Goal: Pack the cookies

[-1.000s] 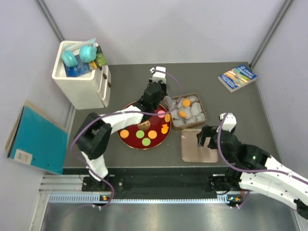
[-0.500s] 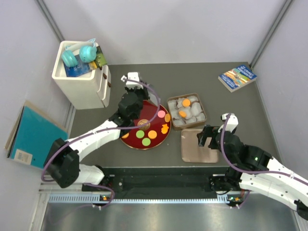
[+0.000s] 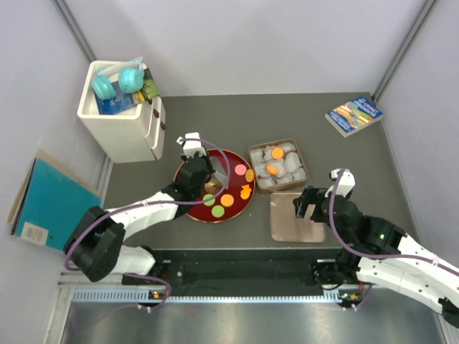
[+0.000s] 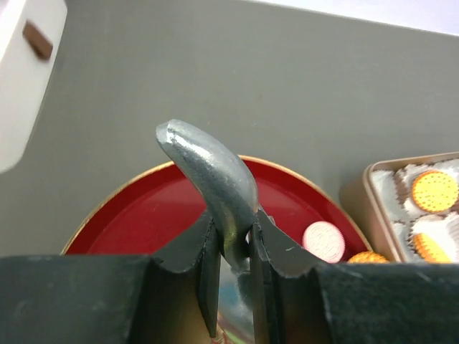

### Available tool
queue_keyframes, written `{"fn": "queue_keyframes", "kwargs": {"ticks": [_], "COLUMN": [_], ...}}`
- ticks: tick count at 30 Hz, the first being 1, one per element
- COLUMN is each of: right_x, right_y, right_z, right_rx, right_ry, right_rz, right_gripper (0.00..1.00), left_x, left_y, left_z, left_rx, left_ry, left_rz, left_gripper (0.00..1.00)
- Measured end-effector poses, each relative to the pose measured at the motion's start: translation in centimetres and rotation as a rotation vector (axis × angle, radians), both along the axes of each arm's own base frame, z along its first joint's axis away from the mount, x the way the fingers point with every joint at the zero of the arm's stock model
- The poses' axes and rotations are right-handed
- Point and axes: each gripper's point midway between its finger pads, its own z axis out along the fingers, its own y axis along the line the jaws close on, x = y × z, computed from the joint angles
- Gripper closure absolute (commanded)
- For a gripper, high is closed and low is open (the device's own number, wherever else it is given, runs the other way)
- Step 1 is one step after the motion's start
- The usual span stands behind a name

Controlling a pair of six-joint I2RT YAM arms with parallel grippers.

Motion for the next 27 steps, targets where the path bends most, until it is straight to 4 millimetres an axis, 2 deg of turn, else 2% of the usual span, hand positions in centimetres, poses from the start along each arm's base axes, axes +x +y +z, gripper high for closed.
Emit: {"fn": "queue_keyframes", "kwargs": {"ticks": [3,6,16,27], "right_x": [0.0,0.0,0.0,0.0], "right_y": [0.0,0.0,0.1,0.4], "right_z": [0.0,-0.1,-0.3,-0.9], "right_rx": [-0.001,-0.002,-0.012,-0.033], "right_ry": [0.001,0.003,0.011,0.033], "right_rz": [0.000,0.001,0.003,0.012], "right_gripper": [0.02,0.02,0.02,0.02], "left_x": [-0.4,-0.5,-1.0,-2.3], "left_y": [0.5,0.7,-3.1,-3.2], "left_z": [-1.6,-2.0,-3.3,-4.0], "left_rx": [-0.030,-0.080,-0.197,-0.274], "left_ry": [0.026,0.016,0.040,-0.001], "left_rz": [0.005,0.008,-0.161,-0.210], "left_gripper": [1.00,1.00,1.00,1.00]}}
